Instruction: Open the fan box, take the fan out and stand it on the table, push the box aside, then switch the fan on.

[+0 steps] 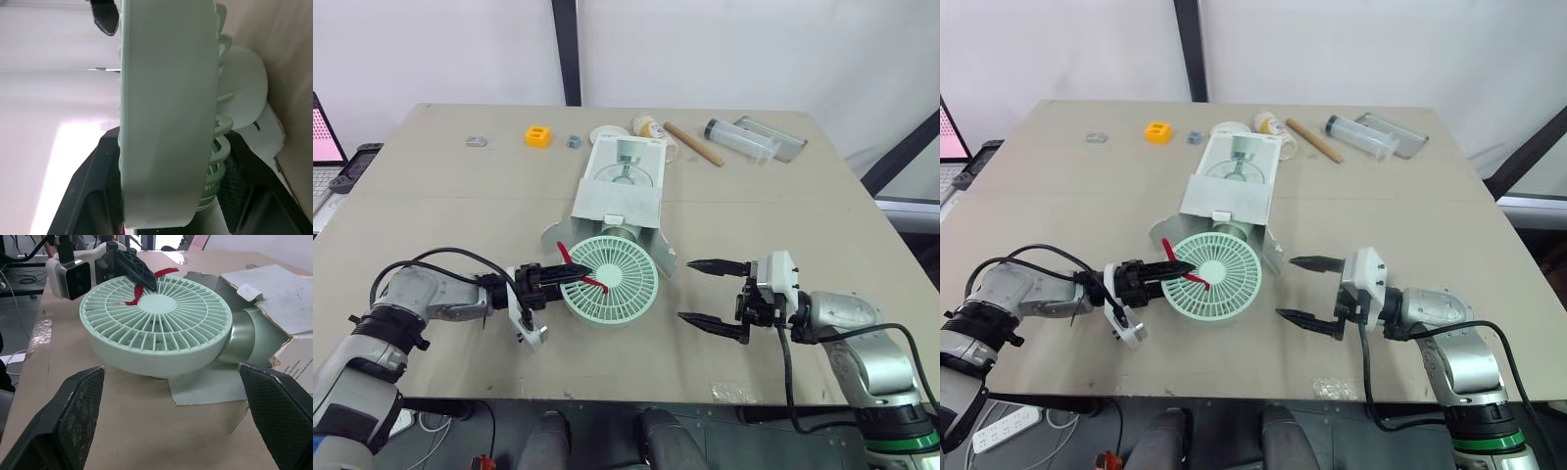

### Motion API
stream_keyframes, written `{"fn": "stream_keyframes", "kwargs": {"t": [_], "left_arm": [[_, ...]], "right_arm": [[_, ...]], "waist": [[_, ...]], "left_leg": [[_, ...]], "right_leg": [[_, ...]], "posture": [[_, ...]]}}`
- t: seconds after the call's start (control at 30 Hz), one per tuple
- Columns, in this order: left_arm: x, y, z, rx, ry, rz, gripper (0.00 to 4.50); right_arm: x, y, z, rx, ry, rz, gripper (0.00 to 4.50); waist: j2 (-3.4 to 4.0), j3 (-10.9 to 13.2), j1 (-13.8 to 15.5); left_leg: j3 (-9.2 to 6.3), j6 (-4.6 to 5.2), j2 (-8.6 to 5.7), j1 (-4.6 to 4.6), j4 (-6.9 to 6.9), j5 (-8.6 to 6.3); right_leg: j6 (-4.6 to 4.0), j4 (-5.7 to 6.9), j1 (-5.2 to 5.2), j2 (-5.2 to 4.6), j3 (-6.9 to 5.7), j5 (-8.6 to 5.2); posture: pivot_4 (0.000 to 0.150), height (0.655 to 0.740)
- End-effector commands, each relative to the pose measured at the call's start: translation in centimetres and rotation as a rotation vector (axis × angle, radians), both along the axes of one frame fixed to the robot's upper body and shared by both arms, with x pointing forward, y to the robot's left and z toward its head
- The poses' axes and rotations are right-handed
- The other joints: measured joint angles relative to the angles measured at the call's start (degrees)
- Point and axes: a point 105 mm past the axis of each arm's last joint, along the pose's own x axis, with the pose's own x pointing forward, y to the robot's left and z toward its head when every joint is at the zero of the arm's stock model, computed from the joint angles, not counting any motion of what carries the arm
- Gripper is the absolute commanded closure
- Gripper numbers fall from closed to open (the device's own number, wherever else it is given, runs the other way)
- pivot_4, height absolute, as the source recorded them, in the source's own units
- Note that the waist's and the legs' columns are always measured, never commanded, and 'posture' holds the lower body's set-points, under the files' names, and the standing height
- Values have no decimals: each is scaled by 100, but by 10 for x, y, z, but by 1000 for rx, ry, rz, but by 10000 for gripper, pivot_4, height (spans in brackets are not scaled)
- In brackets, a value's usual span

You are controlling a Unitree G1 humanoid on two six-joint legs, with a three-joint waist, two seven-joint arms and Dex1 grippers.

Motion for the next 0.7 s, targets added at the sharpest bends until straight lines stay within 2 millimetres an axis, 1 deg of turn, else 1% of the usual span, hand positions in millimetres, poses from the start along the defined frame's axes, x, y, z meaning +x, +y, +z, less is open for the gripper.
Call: {"fn": "stream_keyframes", "kwargs": {"t": [0.03,0.1,0.17,0.23,0.27,0.4,0.57,0.7], "left_arm": [[-5,3,10,-67,124,-26,25896],[-7,7,11,-99,234,-25,25896],[-9,9,17,-121,301,-16,25896],[-8,8,22,-137,400,31,25896],[-7,7,25,-144,445,43,25896],[-15,0,49,-213,780,52,25896],[-23,1,66,-221,1022,49,25896],[-23,5,78,-209,1205,81,25896]], "right_arm": [[1,1,9,23,-38,-3,0],[2,-1,10,26,-43,-14,0],[3,-2,11,26,-47,-21,0],[5,-3,13,32,-51,-29,0],[5,-3,13,34,-51,-32,0],[8,-2,14,42,-58,-36,0],[9,-2,14,46,-58,-38,0],[8,1,13,53,-52,-32,0]], "waist": [[0,0,2],[-1,-1,3],[0,-1,-2],[1,-1,-11],[2,-2,-9],[3,-2,-12],[7,-4,-11],[7,-5,-10]], "left_leg": [[0,0,0,0,0,0],[0,0,0,0,1,0],[0,0,0,0,1,0],[1,0,2,2,0,0],[1,0,3,3,0,0],[2,-1,5,15,1,0],[2,1,6,46,-1,0],[1,2,7,67,2,-1]], "right_leg": [[0,0,0,0,0,0],[0,1,1,0,0,0],[0,1,1,0,0,0],[-1,4,1,0,0,-1],[-2,7,1,0,0,-1],[-5,10,14,2,1,-2],[-7,10,45,5,1,-13],[31,9,70,8,1,-43]], "posture": [[1500,7400],[1500,7400],[1500,7400],[1500,7400],[1500,7400],[1500,7400],[1500,7400],[1500,7400]]}}
